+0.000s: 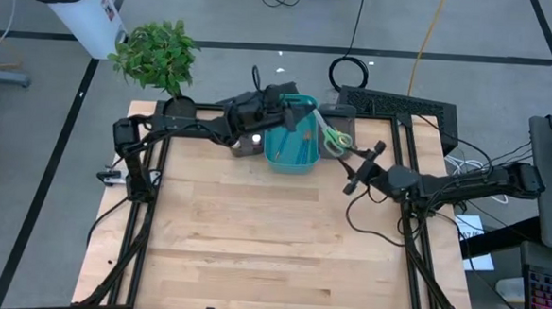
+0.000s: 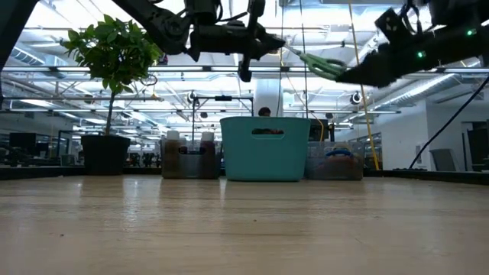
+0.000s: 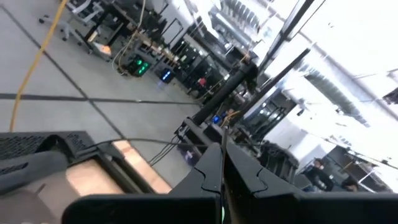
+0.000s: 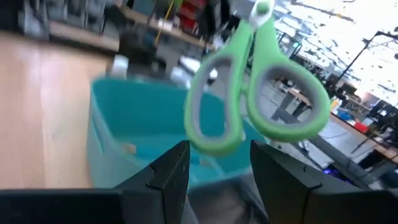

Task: Pick & Place Paint Supplies
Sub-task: Put the green scissor into the right black bin

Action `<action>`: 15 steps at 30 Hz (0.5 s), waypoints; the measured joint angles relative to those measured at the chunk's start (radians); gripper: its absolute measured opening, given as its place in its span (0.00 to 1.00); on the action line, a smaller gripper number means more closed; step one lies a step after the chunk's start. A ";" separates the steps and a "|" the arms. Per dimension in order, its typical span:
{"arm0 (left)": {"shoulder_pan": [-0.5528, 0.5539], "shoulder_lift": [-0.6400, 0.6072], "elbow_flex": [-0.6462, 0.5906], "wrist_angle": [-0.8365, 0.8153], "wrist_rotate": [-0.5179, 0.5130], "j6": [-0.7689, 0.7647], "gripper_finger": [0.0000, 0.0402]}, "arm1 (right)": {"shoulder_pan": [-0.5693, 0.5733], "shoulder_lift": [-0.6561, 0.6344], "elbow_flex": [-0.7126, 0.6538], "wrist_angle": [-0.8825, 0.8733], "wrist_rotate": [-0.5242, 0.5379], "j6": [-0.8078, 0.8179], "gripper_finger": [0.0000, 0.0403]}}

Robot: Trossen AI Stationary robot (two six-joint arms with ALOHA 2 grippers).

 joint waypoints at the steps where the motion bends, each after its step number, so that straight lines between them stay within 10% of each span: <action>1: 0.000 0.000 0.000 0.012 0.003 -0.004 0.00 | 0.000 0.000 0.000 0.030 0.000 0.020 0.40; 15: -0.024 -0.002 0.002 0.100 0.013 -0.002 0.00 | -0.008 0.000 0.000 0.271 -0.085 0.454 0.40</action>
